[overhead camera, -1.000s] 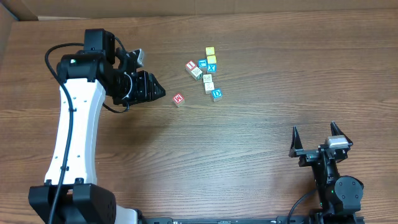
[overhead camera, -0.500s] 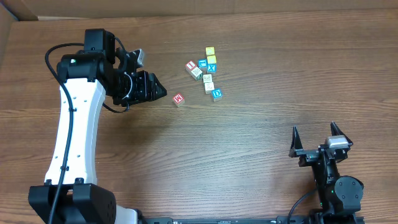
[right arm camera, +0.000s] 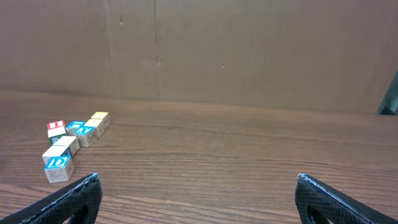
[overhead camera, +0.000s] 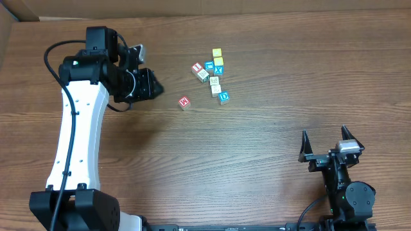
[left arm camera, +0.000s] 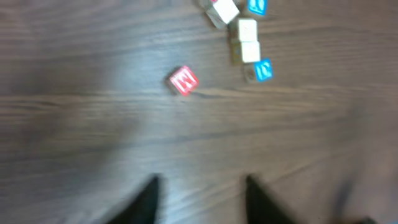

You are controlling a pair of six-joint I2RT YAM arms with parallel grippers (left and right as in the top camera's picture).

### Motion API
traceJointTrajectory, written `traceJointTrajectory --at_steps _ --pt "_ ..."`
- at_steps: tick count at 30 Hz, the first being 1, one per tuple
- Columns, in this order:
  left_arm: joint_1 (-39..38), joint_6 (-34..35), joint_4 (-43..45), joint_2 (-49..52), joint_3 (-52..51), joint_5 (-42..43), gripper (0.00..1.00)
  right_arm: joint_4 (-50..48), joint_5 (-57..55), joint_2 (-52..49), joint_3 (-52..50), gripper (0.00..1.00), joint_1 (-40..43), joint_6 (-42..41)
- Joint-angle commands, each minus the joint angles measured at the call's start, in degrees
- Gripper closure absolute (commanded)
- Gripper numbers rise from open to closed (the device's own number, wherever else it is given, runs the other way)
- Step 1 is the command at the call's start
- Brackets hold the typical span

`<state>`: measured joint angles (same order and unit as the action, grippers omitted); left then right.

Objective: Flip 4 blocks

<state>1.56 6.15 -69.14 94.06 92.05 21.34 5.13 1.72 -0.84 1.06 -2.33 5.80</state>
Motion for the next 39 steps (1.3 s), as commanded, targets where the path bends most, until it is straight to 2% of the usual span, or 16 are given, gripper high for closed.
traceJointTrajectory --at_steps 1,4,6,11,17,39 --pt "0.3 2.9 1.4 0.3 1.3 -6.5 0.96 -0.5 0.3 0.6 -0.6 0.00 0.2 0.0" --pt "0.3 5.0 2.5 0.3 1.3 -8.9 0.96 -0.5 0.3 0.6 -0.6 0.00 0.2 0.0" --pt "0.3 6.0 3.1 0.3 1.3 -9.8 0.90 -0.5 0.3 0.6 -0.6 0.00 0.2 0.0" --pt "0.3 7.2 5.5 0.3 1.3 -9.9 0.86 -0.5 0.3 0.6 -0.6 0.00 0.2 0.0" --pt "0.3 7.8 6.2 0.3 1.3 -10.0 0.74 -0.5 0.3 0.6 -0.6 0.00 0.2 0.0" --pt "0.3 8.2 5.9 0.3 1.3 -13.0 0.65 -0.5 0.3 0.6 -0.6 0.00 0.2 0.0"
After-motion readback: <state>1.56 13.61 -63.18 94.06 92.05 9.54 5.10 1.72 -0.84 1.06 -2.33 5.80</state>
